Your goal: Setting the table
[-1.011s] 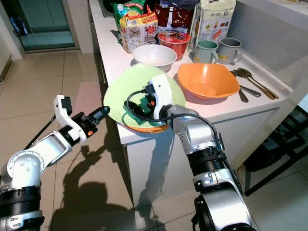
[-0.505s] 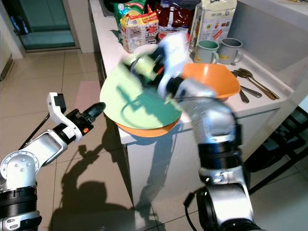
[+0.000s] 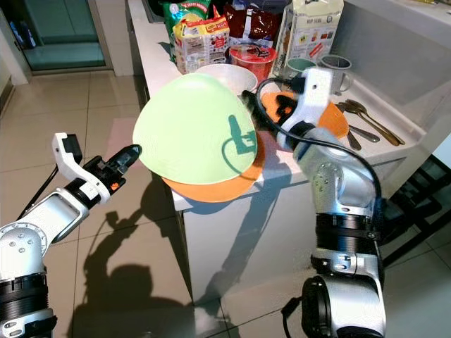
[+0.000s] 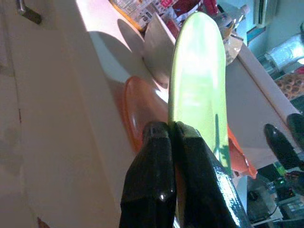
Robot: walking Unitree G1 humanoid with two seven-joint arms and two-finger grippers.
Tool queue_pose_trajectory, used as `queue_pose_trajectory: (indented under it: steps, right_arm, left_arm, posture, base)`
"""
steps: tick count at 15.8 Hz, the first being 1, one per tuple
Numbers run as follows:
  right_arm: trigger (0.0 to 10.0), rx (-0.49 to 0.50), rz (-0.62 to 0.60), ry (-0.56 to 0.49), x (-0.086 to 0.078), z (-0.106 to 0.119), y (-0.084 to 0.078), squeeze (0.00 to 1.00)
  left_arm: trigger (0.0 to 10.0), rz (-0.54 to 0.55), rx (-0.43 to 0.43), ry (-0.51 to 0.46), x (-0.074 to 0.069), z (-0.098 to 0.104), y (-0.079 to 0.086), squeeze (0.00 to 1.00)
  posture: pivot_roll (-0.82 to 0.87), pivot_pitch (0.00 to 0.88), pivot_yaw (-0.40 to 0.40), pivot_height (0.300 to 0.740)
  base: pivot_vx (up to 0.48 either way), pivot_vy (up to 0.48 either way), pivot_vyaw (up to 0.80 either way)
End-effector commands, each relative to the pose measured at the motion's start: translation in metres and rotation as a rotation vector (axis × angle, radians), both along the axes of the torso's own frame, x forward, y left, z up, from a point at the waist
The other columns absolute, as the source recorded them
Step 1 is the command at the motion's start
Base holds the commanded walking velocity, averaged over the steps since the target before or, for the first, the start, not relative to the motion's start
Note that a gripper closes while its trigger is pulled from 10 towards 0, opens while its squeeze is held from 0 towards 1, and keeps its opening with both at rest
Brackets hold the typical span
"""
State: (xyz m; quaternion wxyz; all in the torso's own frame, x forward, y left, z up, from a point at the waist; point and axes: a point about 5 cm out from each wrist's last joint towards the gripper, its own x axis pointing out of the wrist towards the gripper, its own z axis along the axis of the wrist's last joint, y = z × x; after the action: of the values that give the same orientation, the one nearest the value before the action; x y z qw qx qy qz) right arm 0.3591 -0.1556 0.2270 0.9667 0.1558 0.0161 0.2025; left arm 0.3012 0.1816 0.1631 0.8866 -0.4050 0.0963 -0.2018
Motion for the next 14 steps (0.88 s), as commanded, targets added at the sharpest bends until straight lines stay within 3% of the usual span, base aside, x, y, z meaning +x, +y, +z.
queue_pose_trajectory:
  steps: [1,11,14]
  right_arm:
    - [10.0,0.032,0.014,0.017,-0.002,-0.001,0.001,1.0]
    - [10.0,0.118,0.024,0.04,0.001,-0.007,0.005,1.0]
    - [10.0,0.168,0.097,0.099,0.002,-0.016,0.019,1.0]
  left_arm:
    - [0.0,-0.005,-0.038,-0.073,0.0,0.018,0.0,0.0]
    - [0.0,-0.015,-0.241,-0.149,0.003,0.038,-0.001,0.0]
    - [0.0,-0.025,-0.266,-0.16,0.002,0.04,-0.001,0.0]
  posture:
    - [0.04,0.0,-0.036,0.74]
    - [0.04,0.0,-0.026,0.74]
    - [0.05,0.0,-0.038,0.74]
  base:
    - [0.0,0.0,0.0]
    - [0.0,0.0,0.0]
    - [0.0,0.0,0.0]
